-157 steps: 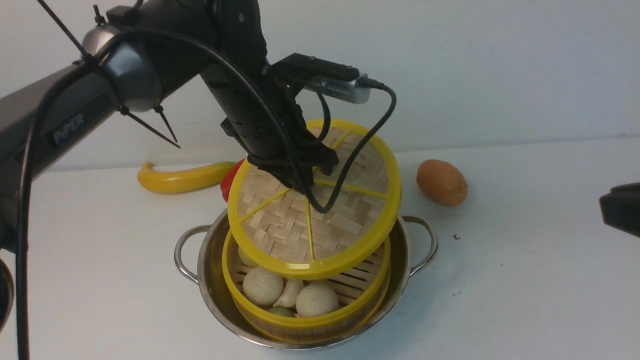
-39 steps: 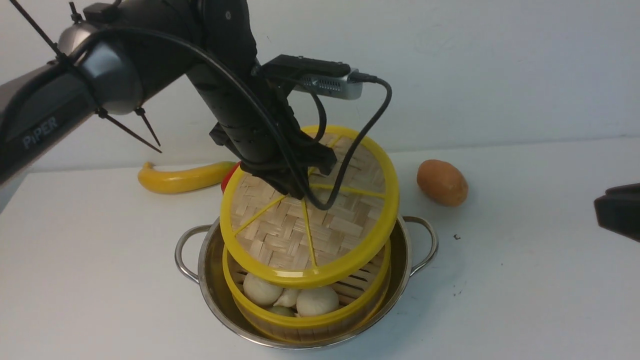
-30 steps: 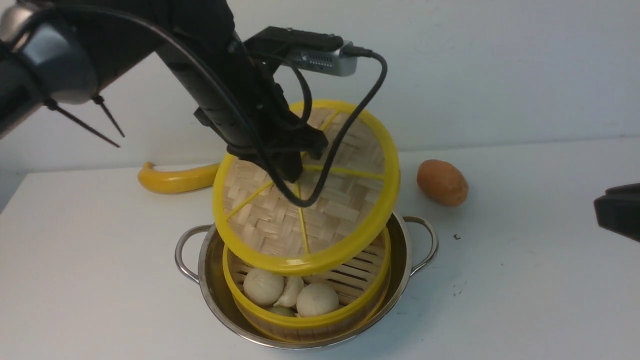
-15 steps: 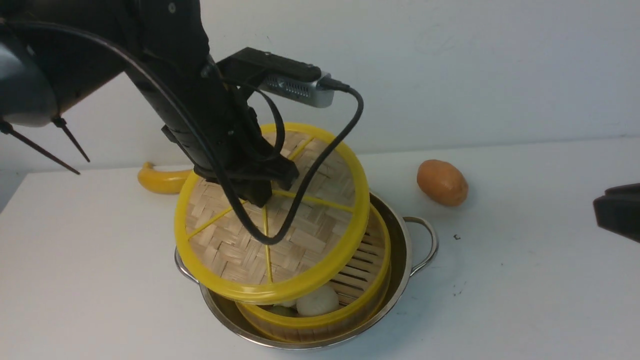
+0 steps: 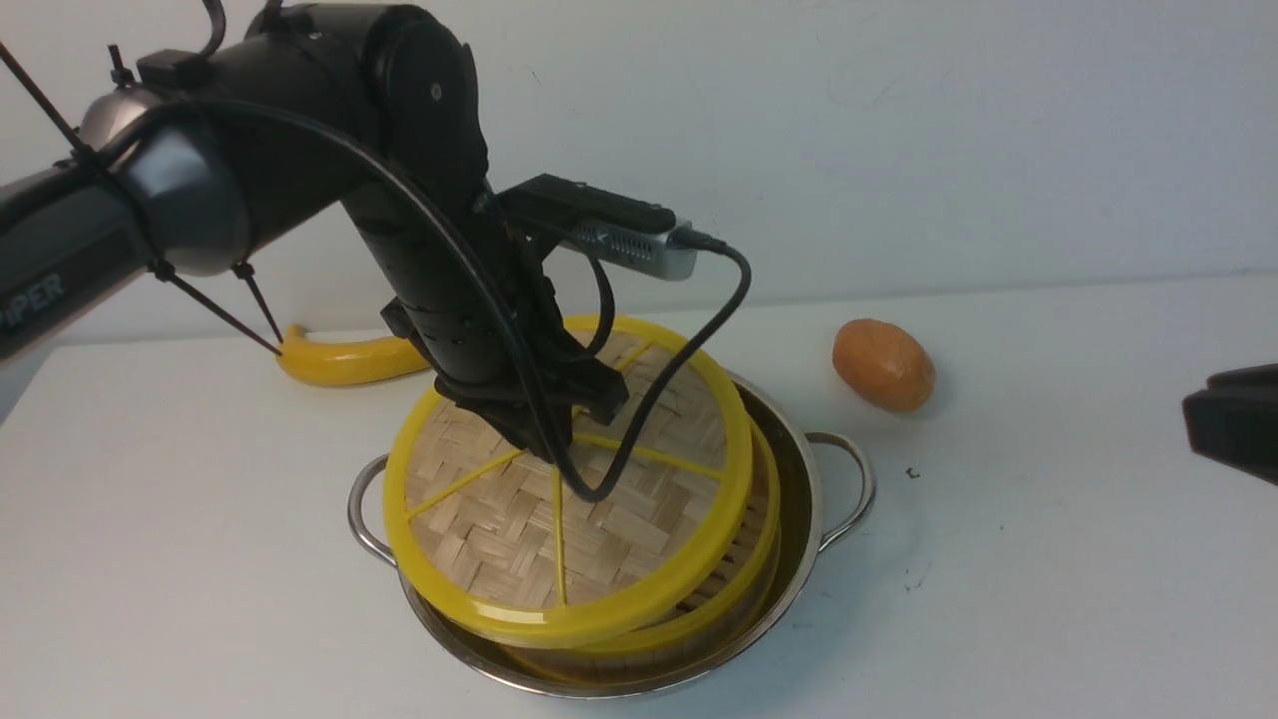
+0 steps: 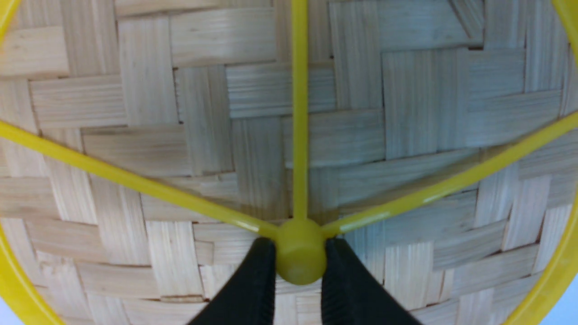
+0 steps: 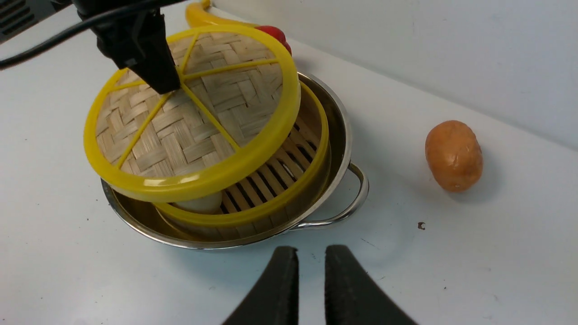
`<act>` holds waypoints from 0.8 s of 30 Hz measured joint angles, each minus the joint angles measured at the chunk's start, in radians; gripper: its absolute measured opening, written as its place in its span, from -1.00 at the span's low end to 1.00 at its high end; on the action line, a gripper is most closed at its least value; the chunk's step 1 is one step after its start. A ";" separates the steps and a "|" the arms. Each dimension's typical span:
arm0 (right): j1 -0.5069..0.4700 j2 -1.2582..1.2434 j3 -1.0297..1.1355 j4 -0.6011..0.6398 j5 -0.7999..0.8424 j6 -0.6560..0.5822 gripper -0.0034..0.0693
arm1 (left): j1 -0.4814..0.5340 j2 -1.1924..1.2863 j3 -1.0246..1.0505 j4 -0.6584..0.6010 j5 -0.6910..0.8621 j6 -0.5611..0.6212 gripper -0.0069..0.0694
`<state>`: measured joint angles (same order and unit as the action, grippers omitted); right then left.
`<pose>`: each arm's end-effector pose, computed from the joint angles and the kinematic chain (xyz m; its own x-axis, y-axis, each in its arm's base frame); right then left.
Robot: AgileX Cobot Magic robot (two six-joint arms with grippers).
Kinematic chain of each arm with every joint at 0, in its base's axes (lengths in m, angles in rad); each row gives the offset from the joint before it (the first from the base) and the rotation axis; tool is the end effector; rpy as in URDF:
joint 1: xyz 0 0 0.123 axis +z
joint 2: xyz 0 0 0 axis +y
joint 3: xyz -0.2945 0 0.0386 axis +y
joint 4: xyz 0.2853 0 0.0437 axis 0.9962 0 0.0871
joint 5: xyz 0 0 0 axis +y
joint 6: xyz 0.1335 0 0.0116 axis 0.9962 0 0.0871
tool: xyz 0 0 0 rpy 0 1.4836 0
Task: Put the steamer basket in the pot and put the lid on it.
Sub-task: Use the left arm to place the steamer lid on the steamer
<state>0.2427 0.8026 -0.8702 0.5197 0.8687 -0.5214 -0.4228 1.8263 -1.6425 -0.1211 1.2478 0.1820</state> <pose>0.1858 0.0984 0.3500 -0.4881 -0.2797 -0.8267 -0.6067 0.7897 0.0910 0.3862 -0.1906 0.2593 -0.8175 0.5235 -0.2402 0.5538 0.8290 -0.0780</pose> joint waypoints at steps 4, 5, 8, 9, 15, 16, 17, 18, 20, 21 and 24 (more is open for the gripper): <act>0.000 0.000 0.000 0.003 -0.001 0.000 -0.68 | 0.000 0.030 -0.045 -0.021 -0.001 0.014 -0.50; 0.000 0.000 0.000 0.003 -0.001 0.000 -0.68 | 0.000 0.032 -0.045 -0.023 -0.001 0.016 -0.50; 0.000 0.000 0.000 0.003 -0.001 0.000 -0.67 | 0.000 0.065 -0.054 -0.035 -0.006 0.021 -0.50; 0.000 0.000 0.000 0.003 -0.001 0.000 -0.67 | 0.000 0.072 -0.054 -0.027 -0.007 0.017 -0.50; 0.000 0.000 0.000 0.003 -0.001 0.000 -0.67 | 0.000 0.082 -0.054 0.000 -0.007 0.006 -0.50; 0.000 0.000 0.000 0.003 -0.001 -0.001 -0.67 | 0.000 0.083 -0.054 -0.001 -0.007 0.006 -0.50; 0.000 0.000 0.000 0.003 -0.001 -0.003 -0.67 | 0.000 0.084 -0.054 -0.003 -0.007 0.007 -0.50; 0.000 0.000 0.000 0.003 -0.001 -0.003 -0.67 | 0.000 0.090 -0.054 -0.006 -0.007 0.009 -0.50; 0.000 0.000 0.000 0.003 -0.001 -0.003 -0.67 | 0.000 0.097 -0.056 -0.012 -0.007 0.010 -0.50; 0.000 0.000 0.000 0.003 -0.001 -0.003 -0.67 | 0.000 0.104 -0.057 -0.021 -0.007 0.013 -0.50; 0.000 0.000 0.000 0.003 -0.001 -0.003 -0.67 | 0.000 0.111 -0.059 -0.037 -0.008 0.019 -0.50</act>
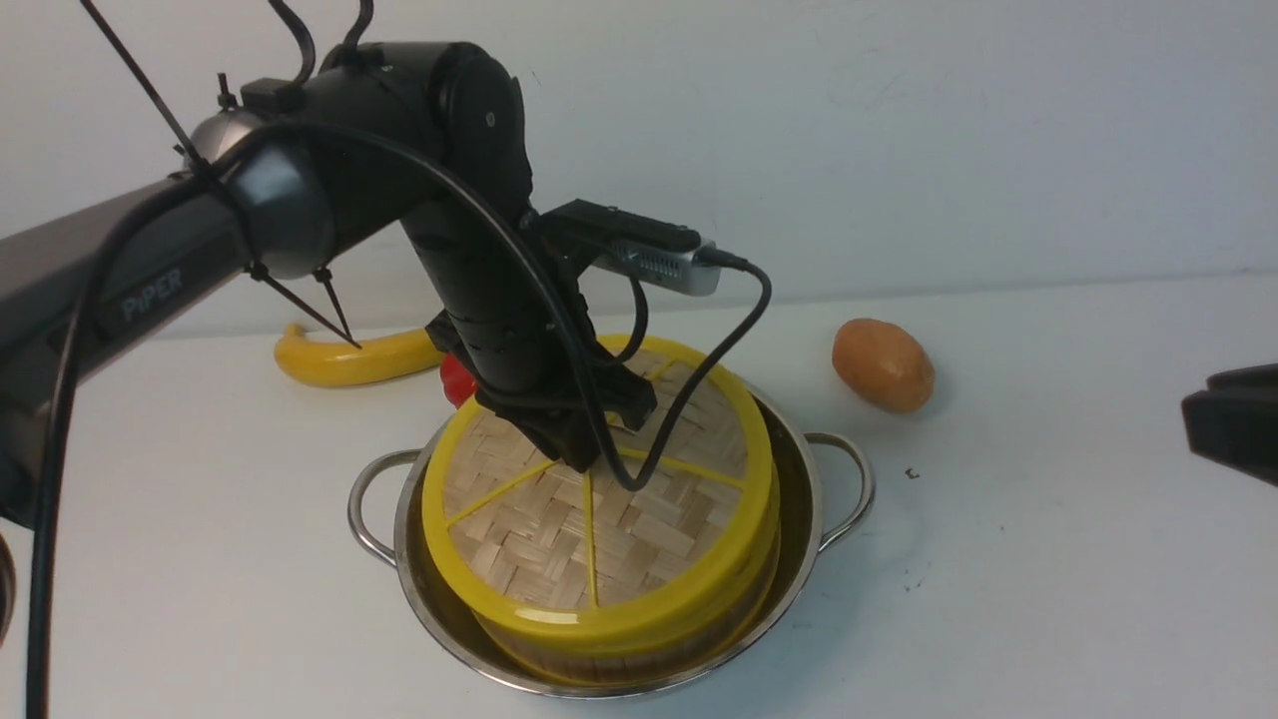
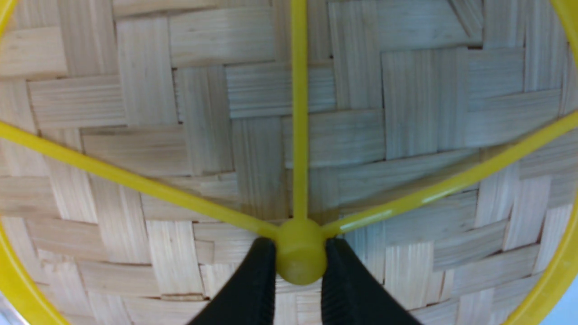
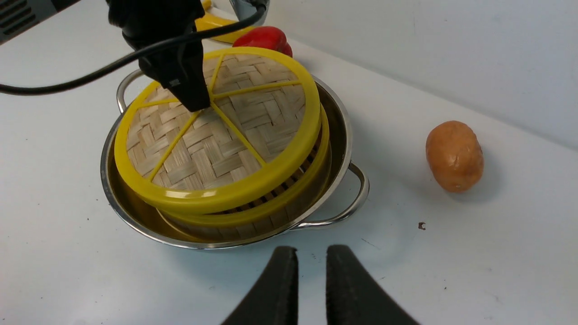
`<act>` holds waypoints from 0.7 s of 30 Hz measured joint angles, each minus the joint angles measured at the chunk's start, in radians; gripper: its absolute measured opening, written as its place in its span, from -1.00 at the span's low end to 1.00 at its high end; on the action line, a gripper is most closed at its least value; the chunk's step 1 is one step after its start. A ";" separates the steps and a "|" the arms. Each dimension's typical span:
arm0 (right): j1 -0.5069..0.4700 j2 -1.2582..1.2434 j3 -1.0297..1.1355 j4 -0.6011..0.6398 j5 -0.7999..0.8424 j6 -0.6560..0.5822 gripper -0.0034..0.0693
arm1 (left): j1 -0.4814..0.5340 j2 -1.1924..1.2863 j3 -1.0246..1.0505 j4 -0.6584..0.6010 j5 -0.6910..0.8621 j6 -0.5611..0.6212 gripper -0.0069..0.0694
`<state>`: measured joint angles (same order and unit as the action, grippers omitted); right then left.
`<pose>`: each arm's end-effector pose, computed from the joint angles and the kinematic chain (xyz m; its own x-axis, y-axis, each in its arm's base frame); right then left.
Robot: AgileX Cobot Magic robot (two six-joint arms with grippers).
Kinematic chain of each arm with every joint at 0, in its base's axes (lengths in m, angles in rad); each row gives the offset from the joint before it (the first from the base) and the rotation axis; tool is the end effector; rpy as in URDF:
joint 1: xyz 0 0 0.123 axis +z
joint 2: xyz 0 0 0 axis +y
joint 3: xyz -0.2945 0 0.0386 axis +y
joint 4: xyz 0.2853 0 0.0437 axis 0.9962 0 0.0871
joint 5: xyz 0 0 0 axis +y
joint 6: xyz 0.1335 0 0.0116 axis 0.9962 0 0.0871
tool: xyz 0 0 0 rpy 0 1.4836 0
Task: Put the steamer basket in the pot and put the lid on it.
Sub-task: Use the left arm to place the steamer lid on the steamer
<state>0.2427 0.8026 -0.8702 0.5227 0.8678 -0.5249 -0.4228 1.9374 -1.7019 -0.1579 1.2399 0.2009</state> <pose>0.1858 0.0986 0.3503 -0.4860 -0.2799 -0.8279 -0.6084 0.7885 0.0905 0.4056 -0.2043 0.2298 -0.8221 0.5311 -0.2050 0.5593 0.8207 -0.1170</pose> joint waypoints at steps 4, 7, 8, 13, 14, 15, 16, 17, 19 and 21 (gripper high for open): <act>0.000 0.000 0.000 0.000 0.000 0.000 -0.67 | 0.000 0.000 -0.003 0.008 -0.001 0.003 -0.50; 0.000 0.000 0.000 0.000 0.000 0.000 -0.67 | 0.000 0.003 -0.005 0.008 -0.002 0.005 -0.50; 0.000 0.000 0.000 0.001 0.000 0.000 -0.67 | 0.000 0.010 -0.010 0.007 -0.003 0.005 -0.50; 0.000 0.000 0.000 0.001 0.000 -0.001 -0.66 | 0.000 0.044 -0.014 0.000 -0.008 0.005 -0.50; 0.000 0.000 0.000 0.001 0.000 -0.001 -0.66 | 0.000 0.044 -0.014 0.000 -0.009 0.005 -0.50; 0.000 0.000 0.000 0.001 0.001 -0.003 -0.65 | 0.000 0.047 -0.014 -0.003 -0.009 0.005 -0.50; 0.000 0.000 0.000 0.001 0.001 -0.003 -0.65 | 0.000 0.047 -0.014 -0.003 -0.009 0.006 -0.50; 0.000 0.000 0.000 0.001 0.001 -0.003 -0.66 | 0.000 0.047 -0.014 -0.003 -0.010 0.006 -0.50; 0.000 0.000 0.000 0.001 0.001 -0.003 -0.66 | 0.000 0.047 -0.017 -0.003 -0.010 0.006 -0.50; 0.000 0.000 0.000 0.001 0.001 -0.003 -0.66 | 0.000 0.048 -0.024 -0.003 -0.009 0.012 -0.50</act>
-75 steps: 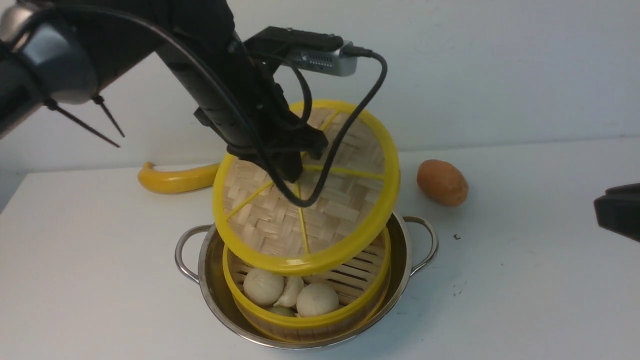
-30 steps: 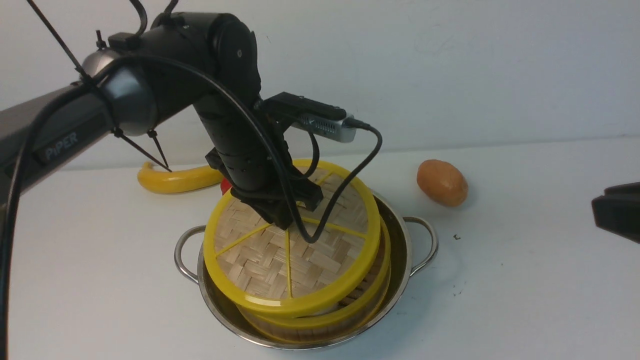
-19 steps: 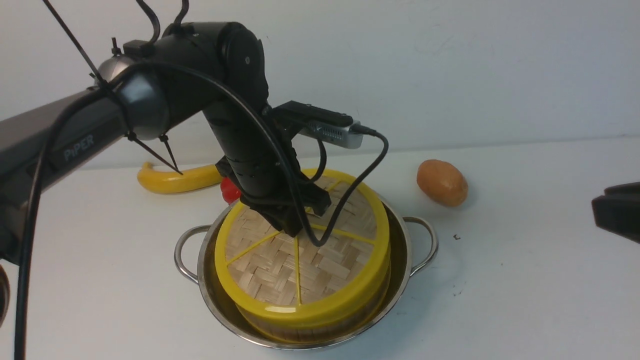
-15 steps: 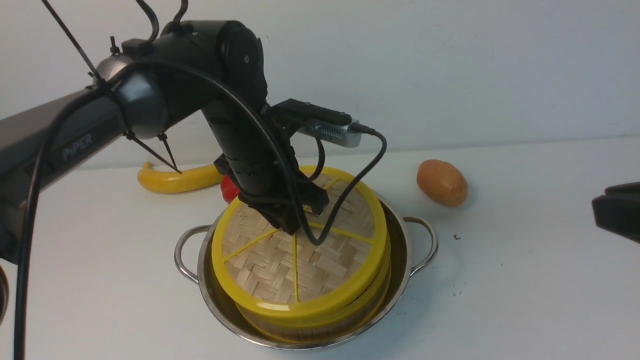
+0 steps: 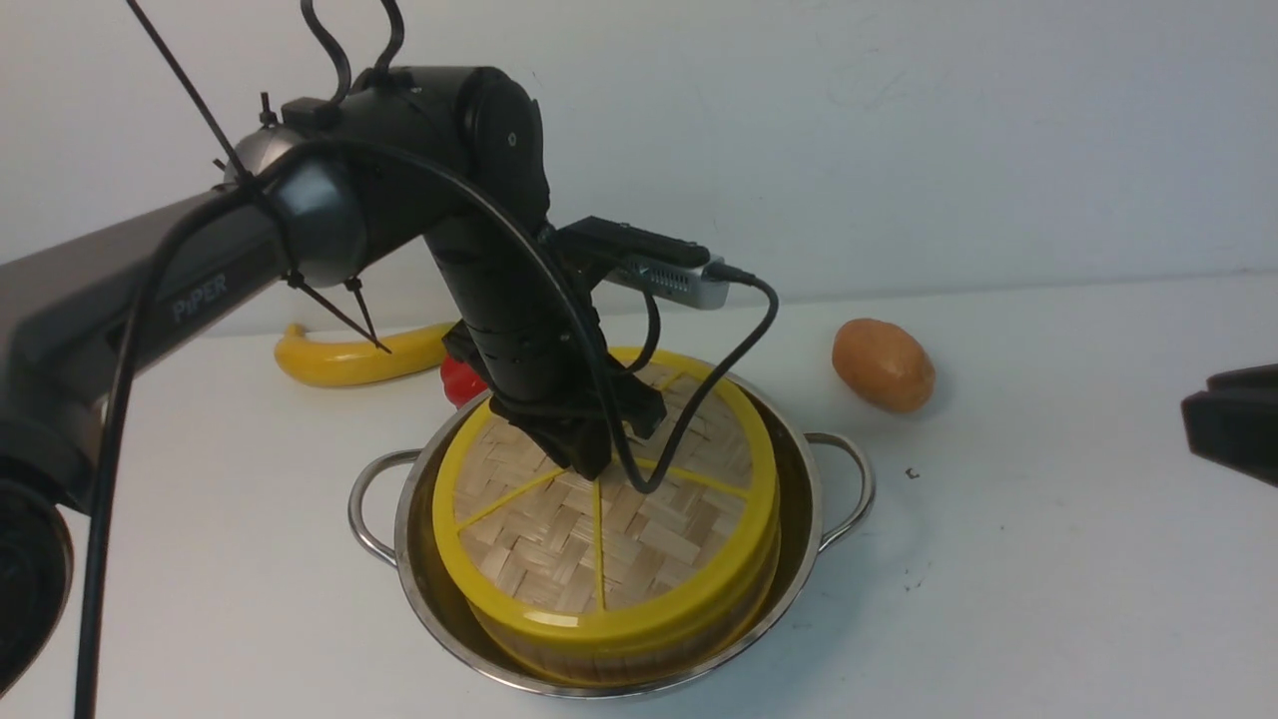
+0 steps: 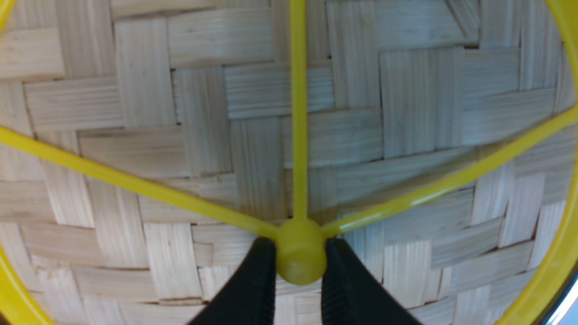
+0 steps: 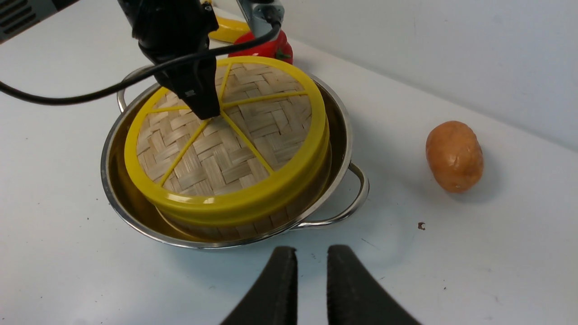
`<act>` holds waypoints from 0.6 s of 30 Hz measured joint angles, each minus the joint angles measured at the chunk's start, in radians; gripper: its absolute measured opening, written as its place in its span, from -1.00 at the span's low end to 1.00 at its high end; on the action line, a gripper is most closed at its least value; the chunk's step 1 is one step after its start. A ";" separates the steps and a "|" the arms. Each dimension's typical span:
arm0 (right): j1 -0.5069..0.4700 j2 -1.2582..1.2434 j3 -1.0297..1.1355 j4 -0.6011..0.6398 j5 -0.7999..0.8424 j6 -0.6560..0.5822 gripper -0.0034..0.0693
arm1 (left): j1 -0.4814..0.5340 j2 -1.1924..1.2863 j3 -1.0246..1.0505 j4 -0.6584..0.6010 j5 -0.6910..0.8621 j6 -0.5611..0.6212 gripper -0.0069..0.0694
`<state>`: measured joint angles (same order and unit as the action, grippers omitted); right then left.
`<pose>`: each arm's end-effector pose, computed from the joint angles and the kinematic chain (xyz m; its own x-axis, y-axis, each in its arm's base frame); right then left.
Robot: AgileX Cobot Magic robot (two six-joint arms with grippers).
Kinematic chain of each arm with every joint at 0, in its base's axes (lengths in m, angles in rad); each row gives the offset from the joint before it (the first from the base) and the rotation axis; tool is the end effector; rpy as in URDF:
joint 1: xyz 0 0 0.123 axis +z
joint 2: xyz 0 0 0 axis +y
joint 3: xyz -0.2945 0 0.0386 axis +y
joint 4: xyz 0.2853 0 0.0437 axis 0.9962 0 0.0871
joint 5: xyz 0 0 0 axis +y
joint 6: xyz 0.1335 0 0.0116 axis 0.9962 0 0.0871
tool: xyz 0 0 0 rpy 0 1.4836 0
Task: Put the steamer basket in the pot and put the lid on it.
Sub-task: Use the left arm to place the steamer lid on the steamer
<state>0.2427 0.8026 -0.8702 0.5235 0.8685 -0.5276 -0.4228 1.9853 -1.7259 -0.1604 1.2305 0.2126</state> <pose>0.1857 0.0987 0.3503 -0.4848 -0.2818 -0.8280 -0.6100 0.7874 0.0892 0.4144 -0.2086 0.2155 -0.8194 0.5399 -0.1926 0.5657 0.8159 -0.1194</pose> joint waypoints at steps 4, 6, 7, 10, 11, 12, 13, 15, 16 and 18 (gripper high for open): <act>0.000 0.000 0.000 0.000 0.000 0.000 -0.65 | 0.000 0.000 -0.009 -0.010 0.001 0.012 -0.50; 0.000 0.000 0.000 0.000 0.000 0.000 -0.65 | 0.000 0.001 -0.009 -0.015 0.001 0.013 -0.50; 0.000 0.000 0.000 0.000 0.000 0.000 -0.65 | 0.000 0.001 -0.009 -0.015 0.001 0.013 -0.50; 0.000 0.000 0.000 0.000 0.001 0.000 -0.64 | 0.000 0.001 -0.009 -0.020 0.002 0.013 -0.50; 0.000 0.000 0.000 0.000 0.001 0.000 -0.64 | 0.001 0.001 -0.009 -0.024 0.002 0.013 -0.50; 0.000 0.000 0.000 0.000 0.001 0.000 -0.64 | 0.001 0.001 -0.009 -0.026 0.002 0.013 -0.49; 0.000 0.000 0.000 0.000 0.002 0.000 -0.64 | 0.001 0.001 -0.009 -0.029 0.002 0.013 -0.47; 0.000 0.000 0.000 0.000 0.002 0.000 -0.64 | 0.001 0.001 -0.009 -0.049 0.001 0.014 -0.42; 0.000 0.000 0.000 0.000 0.002 0.000 -0.64 | 0.001 0.001 -0.009 -0.060 0.000 0.015 -0.37; 0.000 0.000 0.000 0.000 0.002 0.000 -0.64 | 0.000 0.001 -0.009 -0.083 -0.001 0.017 -0.23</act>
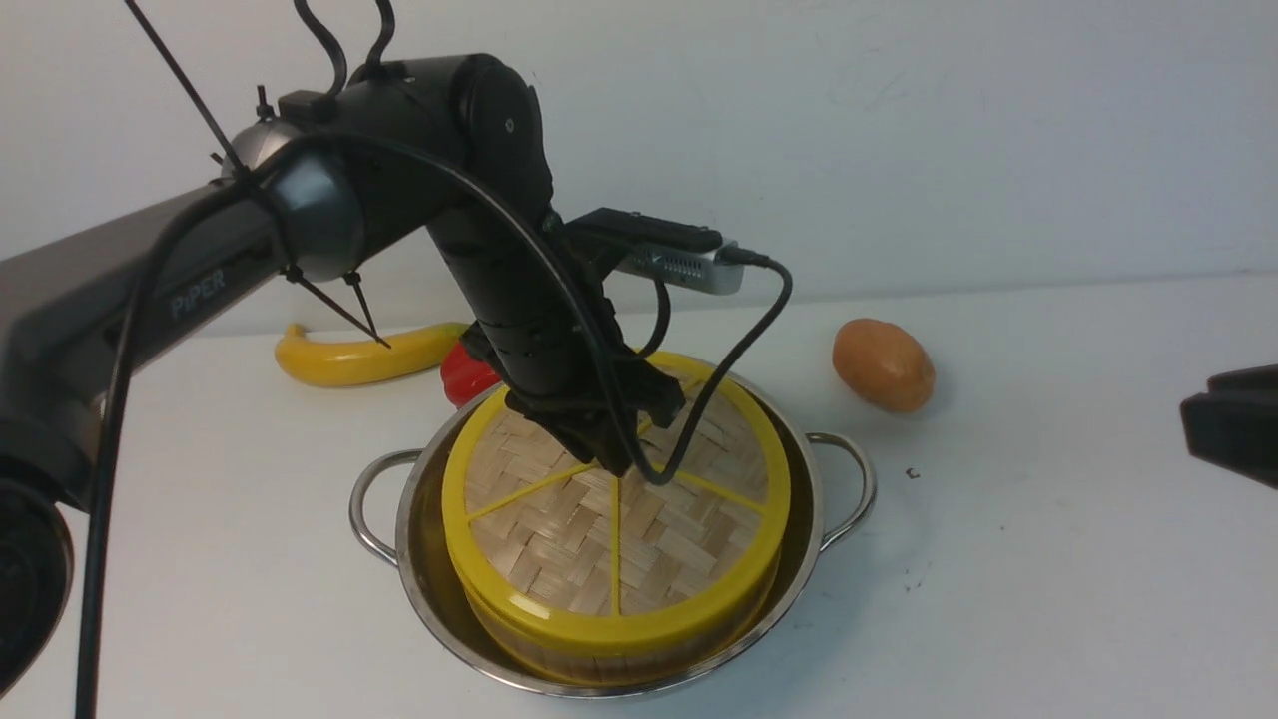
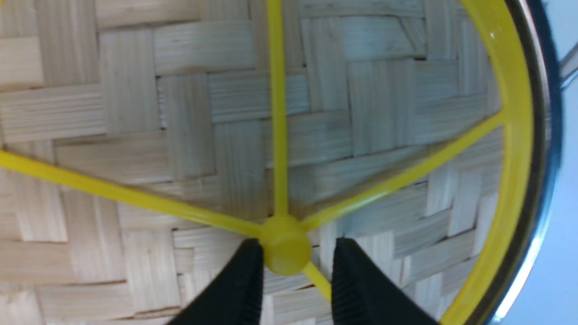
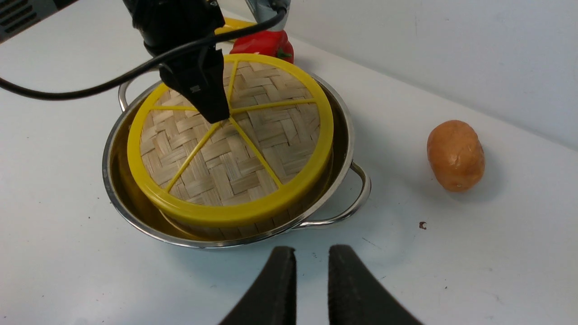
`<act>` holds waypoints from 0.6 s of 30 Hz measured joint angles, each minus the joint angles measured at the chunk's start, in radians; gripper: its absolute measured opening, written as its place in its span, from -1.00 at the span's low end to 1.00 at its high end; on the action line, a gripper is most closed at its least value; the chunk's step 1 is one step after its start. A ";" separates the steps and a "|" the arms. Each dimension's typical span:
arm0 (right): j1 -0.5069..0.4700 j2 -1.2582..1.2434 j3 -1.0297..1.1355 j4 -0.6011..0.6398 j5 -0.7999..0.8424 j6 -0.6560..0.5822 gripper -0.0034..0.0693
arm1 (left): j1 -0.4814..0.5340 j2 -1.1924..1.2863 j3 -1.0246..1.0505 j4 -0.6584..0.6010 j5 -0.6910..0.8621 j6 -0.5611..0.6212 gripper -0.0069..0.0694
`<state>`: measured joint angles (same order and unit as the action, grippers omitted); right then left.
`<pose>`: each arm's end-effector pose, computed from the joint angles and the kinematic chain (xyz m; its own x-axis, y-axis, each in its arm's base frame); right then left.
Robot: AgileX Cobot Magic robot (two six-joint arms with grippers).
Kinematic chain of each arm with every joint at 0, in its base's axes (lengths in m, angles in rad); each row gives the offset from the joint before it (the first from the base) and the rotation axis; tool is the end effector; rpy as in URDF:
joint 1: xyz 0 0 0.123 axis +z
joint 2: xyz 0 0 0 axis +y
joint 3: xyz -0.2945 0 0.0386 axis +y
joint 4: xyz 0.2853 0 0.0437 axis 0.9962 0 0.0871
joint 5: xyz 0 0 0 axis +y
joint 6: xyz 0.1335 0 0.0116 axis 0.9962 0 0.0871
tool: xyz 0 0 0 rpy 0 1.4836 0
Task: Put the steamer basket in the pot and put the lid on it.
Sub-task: Use the left arm to place the steamer lid on the steamer
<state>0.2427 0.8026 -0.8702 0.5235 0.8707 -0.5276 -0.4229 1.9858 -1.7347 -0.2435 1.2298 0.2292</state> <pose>0.1855 0.0987 0.3501 -0.4860 -0.2828 -0.8269 -0.6107 0.7868 0.0898 0.4119 -0.2188 0.2201 -0.8226 0.5259 -0.2161 0.5641 0.8026 -0.1938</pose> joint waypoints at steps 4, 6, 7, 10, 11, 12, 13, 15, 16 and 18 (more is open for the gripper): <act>0.010 0.000 0.000 0.000 0.001 0.000 -0.64 | 0.000 0.000 0.000 -0.025 -0.001 0.000 0.05; 0.022 0.000 0.000 0.000 0.001 0.000 -0.64 | 0.000 0.000 -0.004 -0.030 -0.001 0.000 0.17; 0.030 0.000 0.000 0.000 0.001 0.000 -0.64 | 0.000 0.000 -0.010 -0.030 -0.001 0.000 0.22; 0.041 0.000 0.000 0.000 0.001 0.000 -0.63 | 0.000 0.000 -0.021 -0.029 -0.001 0.000 0.26; 0.046 0.000 0.000 0.000 0.001 0.000 -0.63 | 0.000 0.000 -0.027 -0.023 -0.001 0.000 0.26; 0.048 0.000 0.000 0.000 0.001 -0.001 -0.63 | 0.000 0.000 -0.032 -0.018 -0.001 0.000 0.26; 0.050 0.000 0.000 0.000 0.001 -0.001 -0.63 | 0.000 0.000 -0.034 -0.010 -0.001 0.000 0.26; 0.051 0.000 0.000 0.000 0.001 -0.001 -0.63 | 0.000 0.000 -0.037 -0.002 -0.001 0.000 0.26; 0.051 0.000 0.000 0.000 0.001 -0.001 -0.63 | 0.000 0.000 -0.038 0.008 -0.001 0.000 0.26; 0.051 0.000 0.000 0.000 0.001 -0.001 -0.63 | 0.000 0.000 -0.038 0.016 -0.001 0.000 0.26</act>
<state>0.2935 0.8026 -0.8702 0.5235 0.8714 -0.5283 -0.4230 1.9858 -1.7732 -0.2278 1.2287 0.2292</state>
